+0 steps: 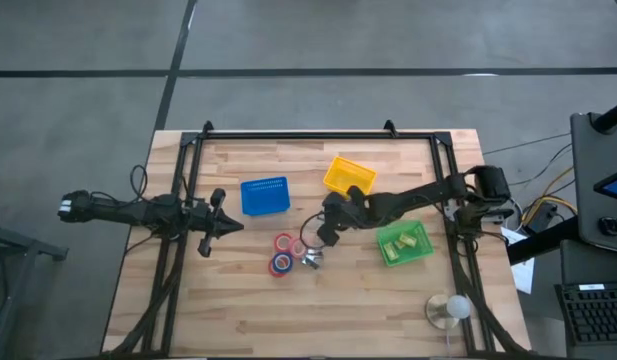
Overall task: Pick and place Stapler, Stapler remover, tape
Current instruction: Put the top blue staple remover into the yellow bin
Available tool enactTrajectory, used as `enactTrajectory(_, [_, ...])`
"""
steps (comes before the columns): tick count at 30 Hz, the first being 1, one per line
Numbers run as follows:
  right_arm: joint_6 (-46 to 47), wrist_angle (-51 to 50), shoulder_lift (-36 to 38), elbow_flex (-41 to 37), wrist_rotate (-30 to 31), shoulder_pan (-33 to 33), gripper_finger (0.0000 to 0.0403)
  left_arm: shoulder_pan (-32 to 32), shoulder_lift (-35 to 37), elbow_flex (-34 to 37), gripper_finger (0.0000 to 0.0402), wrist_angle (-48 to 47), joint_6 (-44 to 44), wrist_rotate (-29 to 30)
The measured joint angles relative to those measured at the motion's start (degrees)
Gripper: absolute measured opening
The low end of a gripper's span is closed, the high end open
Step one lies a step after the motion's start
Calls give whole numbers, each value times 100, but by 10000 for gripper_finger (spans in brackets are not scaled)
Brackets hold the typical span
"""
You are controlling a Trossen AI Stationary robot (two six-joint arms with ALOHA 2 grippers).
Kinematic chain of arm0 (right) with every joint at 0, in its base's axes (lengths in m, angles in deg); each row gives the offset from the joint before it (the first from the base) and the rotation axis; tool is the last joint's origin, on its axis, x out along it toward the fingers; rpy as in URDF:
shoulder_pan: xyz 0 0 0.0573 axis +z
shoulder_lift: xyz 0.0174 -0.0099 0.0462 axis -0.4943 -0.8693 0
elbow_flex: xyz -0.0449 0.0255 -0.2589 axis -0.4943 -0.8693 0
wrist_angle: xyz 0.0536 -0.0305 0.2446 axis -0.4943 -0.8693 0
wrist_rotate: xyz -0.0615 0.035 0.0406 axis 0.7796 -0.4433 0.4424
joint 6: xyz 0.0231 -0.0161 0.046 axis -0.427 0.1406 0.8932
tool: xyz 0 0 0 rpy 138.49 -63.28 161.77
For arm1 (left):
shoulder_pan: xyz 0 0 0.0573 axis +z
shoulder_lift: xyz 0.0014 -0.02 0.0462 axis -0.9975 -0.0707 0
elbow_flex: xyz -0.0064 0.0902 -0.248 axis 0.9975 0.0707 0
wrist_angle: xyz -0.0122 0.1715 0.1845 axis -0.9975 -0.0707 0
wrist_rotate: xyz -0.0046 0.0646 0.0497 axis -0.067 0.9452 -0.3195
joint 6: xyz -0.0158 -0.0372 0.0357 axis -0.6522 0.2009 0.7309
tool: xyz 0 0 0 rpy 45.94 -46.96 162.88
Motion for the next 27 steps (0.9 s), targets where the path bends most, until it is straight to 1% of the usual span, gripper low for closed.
enactTrajectory(4, [-2, -488, 280, 14, 514, -154, 8, -2, -17, 0, 16, -51, 0, 8])
enactTrajectory(8, [-4, -854, 542, -13, 765, -285, 8, -1, -28, 0, 16, -68, 0, 13])
enactTrajectory(12, [-73, -944, 785, -28, 1019, -403, 8, -1, -28, 0, 16, -66, -1, 22])
enactTrajectory(19, [-257, -957, 1002, -58, 1025, -932, 8, 0, -28, 0, 16, -72, 0, 22])
enactTrajectory(27, [-271, -1090, 779, -128, 661, -1587, 8, -2, -28, 0, 16, -94, 0, 24])
